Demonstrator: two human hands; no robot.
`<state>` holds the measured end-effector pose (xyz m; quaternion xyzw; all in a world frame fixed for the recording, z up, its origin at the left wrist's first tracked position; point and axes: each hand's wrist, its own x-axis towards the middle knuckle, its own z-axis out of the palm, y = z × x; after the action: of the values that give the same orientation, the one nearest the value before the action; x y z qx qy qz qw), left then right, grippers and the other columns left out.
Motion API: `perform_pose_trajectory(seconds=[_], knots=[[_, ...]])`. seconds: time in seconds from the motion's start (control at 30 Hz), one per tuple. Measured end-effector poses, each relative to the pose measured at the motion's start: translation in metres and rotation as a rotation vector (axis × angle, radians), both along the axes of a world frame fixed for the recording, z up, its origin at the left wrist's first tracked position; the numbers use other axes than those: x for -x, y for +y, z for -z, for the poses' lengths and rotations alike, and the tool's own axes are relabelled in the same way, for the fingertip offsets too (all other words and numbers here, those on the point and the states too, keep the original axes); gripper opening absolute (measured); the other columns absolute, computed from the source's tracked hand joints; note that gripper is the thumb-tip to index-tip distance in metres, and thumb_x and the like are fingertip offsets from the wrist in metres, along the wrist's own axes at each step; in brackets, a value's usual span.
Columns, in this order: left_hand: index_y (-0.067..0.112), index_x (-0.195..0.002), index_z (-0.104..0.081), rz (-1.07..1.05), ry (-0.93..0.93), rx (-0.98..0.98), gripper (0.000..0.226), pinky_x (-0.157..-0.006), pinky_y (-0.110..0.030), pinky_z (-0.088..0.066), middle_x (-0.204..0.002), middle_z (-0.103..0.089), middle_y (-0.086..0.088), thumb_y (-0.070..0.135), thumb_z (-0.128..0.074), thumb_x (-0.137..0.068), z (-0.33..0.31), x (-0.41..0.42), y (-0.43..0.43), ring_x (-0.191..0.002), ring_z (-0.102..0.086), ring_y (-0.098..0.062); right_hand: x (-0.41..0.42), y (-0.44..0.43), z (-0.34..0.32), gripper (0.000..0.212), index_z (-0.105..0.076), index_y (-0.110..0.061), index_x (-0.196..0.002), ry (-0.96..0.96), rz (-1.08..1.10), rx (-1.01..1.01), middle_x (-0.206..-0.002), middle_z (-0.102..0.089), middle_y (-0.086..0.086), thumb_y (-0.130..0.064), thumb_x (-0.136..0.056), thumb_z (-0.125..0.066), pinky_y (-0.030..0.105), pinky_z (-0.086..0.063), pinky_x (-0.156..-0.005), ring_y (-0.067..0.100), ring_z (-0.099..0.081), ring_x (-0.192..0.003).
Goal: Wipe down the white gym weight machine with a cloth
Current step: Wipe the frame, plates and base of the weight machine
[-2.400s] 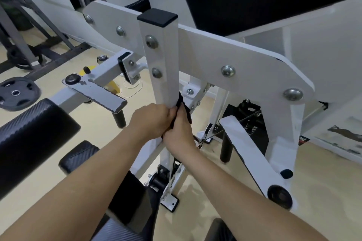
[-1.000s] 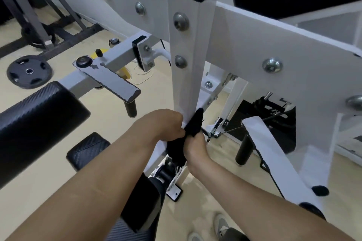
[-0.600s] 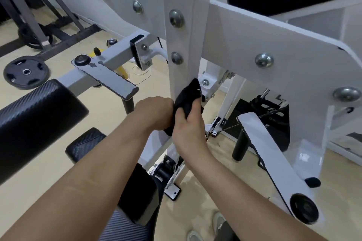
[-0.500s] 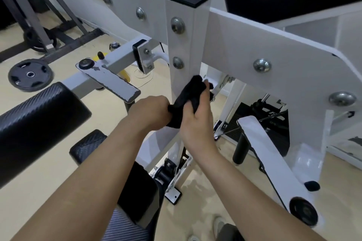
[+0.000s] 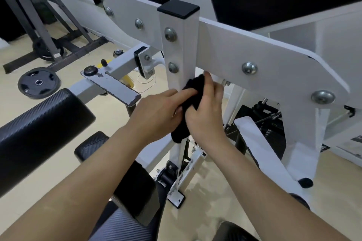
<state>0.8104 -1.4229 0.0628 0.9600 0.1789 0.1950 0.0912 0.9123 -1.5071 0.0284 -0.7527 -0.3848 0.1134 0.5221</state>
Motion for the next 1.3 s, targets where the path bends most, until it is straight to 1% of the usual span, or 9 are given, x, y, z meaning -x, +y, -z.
perform_pose_trajectory(seconds=[0.1,0.3,0.4,0.5,0.7,0.9,1.0,1.13,1.3], knots=[[0.031,-0.107,-0.065,-0.044,0.033,-0.109,0.027,-0.052,-0.035,-0.05,-0.076,-0.065,0.005,0.024,-0.05,-0.086,0.001,0.005,-0.001,-0.067,-0.061,-0.025,0.015,-0.012,-0.001,0.062,-0.029,-0.005,-0.149,-0.136,-0.099,-0.063,-0.149,-0.026,0.016,0.003,-0.091,-0.048,0.028,-0.031,-0.113,0.026,-0.034,-0.137],[0.03,-0.098,-0.065,-0.379,0.211,-0.048,0.021,-0.057,-0.031,-0.045,-0.08,-0.069,0.001,0.02,-0.049,-0.088,0.012,0.023,0.022,-0.078,-0.06,-0.03,0.005,-0.015,0.025,0.037,-0.055,0.004,-0.131,-0.786,-0.252,-0.168,-0.14,-0.044,0.019,0.004,-0.097,-0.04,0.046,-0.032,-0.113,0.038,-0.042,-0.128],[0.024,-0.096,-0.063,-0.37,0.337,-0.018,0.02,-0.062,-0.03,-0.043,-0.083,-0.067,-0.001,0.022,-0.044,-0.088,0.023,0.018,0.024,-0.084,-0.06,-0.03,-0.001,-0.002,0.036,0.055,-0.04,-0.005,-0.145,-1.075,-0.358,0.268,-0.157,-0.03,0.006,0.001,-0.091,-0.029,0.053,-0.019,-0.118,0.03,-0.041,-0.132],[0.017,-0.098,-0.063,-0.284,0.776,0.187,0.024,-0.07,-0.032,-0.049,-0.09,-0.066,-0.005,0.025,-0.043,-0.09,0.032,0.017,0.031,-0.081,-0.058,-0.026,0.015,-0.005,0.066,0.072,-0.01,-0.01,-0.155,-0.929,-0.531,0.69,-0.162,-0.012,0.001,-0.004,-0.088,-0.037,0.049,-0.001,-0.12,0.027,-0.028,-0.136],[0.011,-0.076,-0.051,-0.264,0.827,0.124,0.025,-0.065,-0.033,-0.037,-0.079,-0.048,-0.004,0.032,-0.05,-0.089,0.036,0.012,0.034,-0.08,-0.046,-0.026,0.035,-0.016,0.072,0.063,-0.057,-0.008,-0.133,-0.323,-0.595,0.314,-0.14,-0.054,0.006,0.002,-0.073,-0.038,0.031,-0.031,-0.111,0.03,-0.045,-0.128],[0.01,-0.11,-0.049,-0.185,0.818,0.241,0.027,-0.07,-0.035,-0.046,-0.1,-0.06,-0.008,0.023,-0.055,-0.087,0.031,0.012,0.026,-0.086,-0.055,-0.025,0.013,-0.016,0.076,0.094,0.002,-0.023,-0.155,-0.643,-0.536,0.598,-0.162,0.005,-0.004,-0.001,-0.081,-0.051,0.039,-0.019,-0.115,0.019,-0.013,-0.144],[0.01,-0.084,-0.053,-0.221,0.922,0.184,0.002,-0.061,-0.03,-0.041,-0.087,-0.059,-0.009,0.011,-0.054,-0.085,0.024,0.015,0.02,-0.07,-0.053,-0.022,0.053,-0.016,0.073,0.088,-0.016,-0.02,-0.154,-0.412,-0.571,0.436,-0.16,-0.011,0.001,-0.005,-0.079,-0.059,0.039,-0.034,-0.109,0.025,-0.022,-0.142],[0.017,-0.068,-0.037,-0.305,1.253,0.04,0.029,-0.063,-0.033,-0.039,-0.072,-0.043,0.0,0.02,-0.06,-0.086,0.014,0.029,0.014,-0.059,-0.04,-0.015,0.071,-0.023,0.063,0.069,-0.04,-0.022,-0.147,-0.317,-0.885,0.231,-0.148,-0.042,-0.001,-0.009,-0.083,-0.062,0.042,-0.05,-0.088,0.025,-0.047,-0.126],[0.015,-0.074,-0.046,-0.281,1.292,0.069,0.031,-0.063,-0.03,-0.044,-0.07,-0.047,0.002,0.03,-0.073,-0.078,0.011,0.025,0.017,-0.063,-0.048,-0.016,0.028,-0.011,0.068,0.062,-0.045,-0.035,-0.142,-0.991,-0.903,0.178,-0.144,-0.047,-0.013,-0.014,-0.085,-0.057,0.037,-0.042,-0.082,0.018,-0.051,-0.116]])
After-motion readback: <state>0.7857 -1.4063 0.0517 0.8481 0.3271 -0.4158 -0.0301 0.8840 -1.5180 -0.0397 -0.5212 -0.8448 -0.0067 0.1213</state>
